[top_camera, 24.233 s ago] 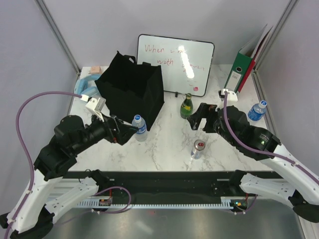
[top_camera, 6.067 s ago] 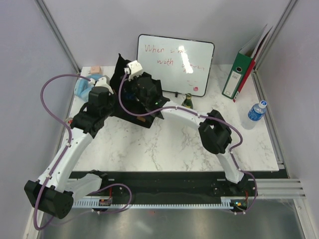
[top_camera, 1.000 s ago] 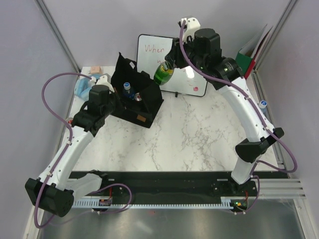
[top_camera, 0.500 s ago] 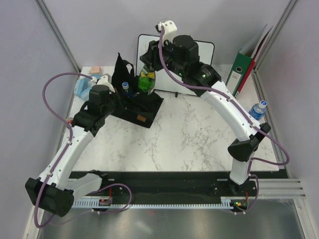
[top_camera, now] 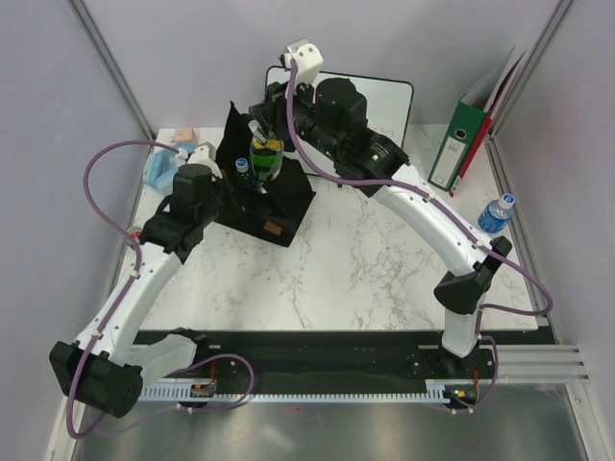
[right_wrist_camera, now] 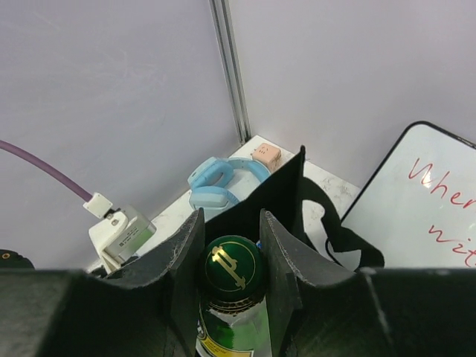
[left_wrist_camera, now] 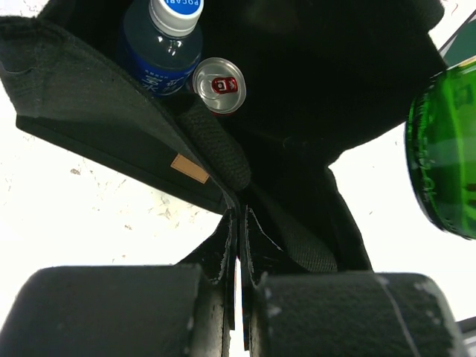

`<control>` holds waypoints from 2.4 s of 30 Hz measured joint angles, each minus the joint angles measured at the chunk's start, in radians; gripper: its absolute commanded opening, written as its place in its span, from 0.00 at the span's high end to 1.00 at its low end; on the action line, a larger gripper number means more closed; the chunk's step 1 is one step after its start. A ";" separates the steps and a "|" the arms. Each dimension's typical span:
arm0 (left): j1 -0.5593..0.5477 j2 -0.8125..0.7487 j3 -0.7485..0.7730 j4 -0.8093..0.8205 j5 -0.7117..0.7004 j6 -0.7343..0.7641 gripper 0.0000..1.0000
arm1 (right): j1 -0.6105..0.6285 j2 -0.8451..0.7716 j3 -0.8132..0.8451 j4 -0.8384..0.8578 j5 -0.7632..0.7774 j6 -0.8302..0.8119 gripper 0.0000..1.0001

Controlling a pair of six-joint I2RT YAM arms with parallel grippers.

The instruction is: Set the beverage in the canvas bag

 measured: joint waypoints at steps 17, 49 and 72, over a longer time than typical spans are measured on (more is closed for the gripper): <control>0.000 -0.003 0.000 0.000 0.002 0.000 0.98 | 0.002 0.080 -0.162 0.304 -0.004 -0.023 1.00; 0.000 -0.019 -0.011 0.001 0.011 0.000 0.98 | 0.003 0.290 -0.105 0.507 0.007 -0.125 1.00; 0.000 -0.042 -0.011 -0.026 -0.001 0.001 0.98 | -0.035 0.232 -0.357 0.620 0.022 -0.283 1.00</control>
